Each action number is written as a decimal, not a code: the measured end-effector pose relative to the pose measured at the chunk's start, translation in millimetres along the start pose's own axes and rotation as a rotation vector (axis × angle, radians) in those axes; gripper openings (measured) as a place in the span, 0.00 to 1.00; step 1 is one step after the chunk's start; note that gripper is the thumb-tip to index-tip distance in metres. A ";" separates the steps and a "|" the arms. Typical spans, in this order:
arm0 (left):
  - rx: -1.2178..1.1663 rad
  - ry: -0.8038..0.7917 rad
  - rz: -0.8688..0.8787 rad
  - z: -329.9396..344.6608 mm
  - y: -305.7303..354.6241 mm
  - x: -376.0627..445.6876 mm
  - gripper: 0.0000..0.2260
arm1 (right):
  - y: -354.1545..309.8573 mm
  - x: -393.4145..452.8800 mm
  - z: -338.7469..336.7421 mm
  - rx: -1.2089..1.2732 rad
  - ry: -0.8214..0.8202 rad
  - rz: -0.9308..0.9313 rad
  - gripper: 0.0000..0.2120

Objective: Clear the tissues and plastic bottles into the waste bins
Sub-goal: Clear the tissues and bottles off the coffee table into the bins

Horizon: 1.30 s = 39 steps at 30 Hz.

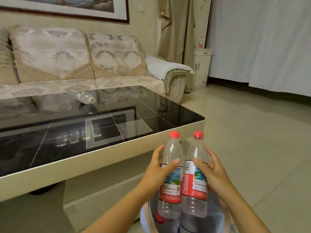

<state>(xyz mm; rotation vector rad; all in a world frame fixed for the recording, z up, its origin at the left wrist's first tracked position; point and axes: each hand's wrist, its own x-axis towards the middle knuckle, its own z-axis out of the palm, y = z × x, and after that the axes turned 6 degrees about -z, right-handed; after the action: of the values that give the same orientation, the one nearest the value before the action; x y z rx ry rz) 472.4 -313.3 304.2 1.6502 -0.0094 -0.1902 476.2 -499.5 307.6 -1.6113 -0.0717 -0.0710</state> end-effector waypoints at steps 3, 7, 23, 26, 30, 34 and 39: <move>0.004 -0.036 -0.082 7.0 -34.3 -1.0 0.33 | 30.8 -6.0 -4.6 -0.025 -0.011 0.067 0.31; 0.085 0.003 -0.106 13.6 -63.0 1.4 0.34 | 60.7 -11.3 -6.2 -0.102 -0.095 0.159 0.41; 0.513 0.128 0.053 -9.8 -34.1 -7.9 0.25 | 55.0 4.1 5.3 -0.687 -0.152 -0.076 0.16; 0.661 0.228 0.214 -29.1 -1.4 -19.9 0.20 | 16.5 7.3 23.2 -0.820 -0.121 -0.190 0.12; 0.761 0.337 0.363 -52.1 56.6 -29.2 0.15 | -55.0 14.4 65.3 -0.722 -0.274 -0.549 0.06; 0.833 0.542 0.413 -103.1 113.1 -7.9 0.13 | -114.2 61.8 125.5 -0.737 -0.301 -0.860 0.10; 0.986 0.747 0.202 -210.4 144.5 10.0 0.21 | -140.3 134.5 200.6 -0.776 -0.405 -0.789 0.19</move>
<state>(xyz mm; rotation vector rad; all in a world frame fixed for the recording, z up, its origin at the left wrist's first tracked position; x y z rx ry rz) 525.0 -119.5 462.0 2.5884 0.3438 0.7020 597.7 -292.9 450.9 -2.2551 -1.1068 -0.4198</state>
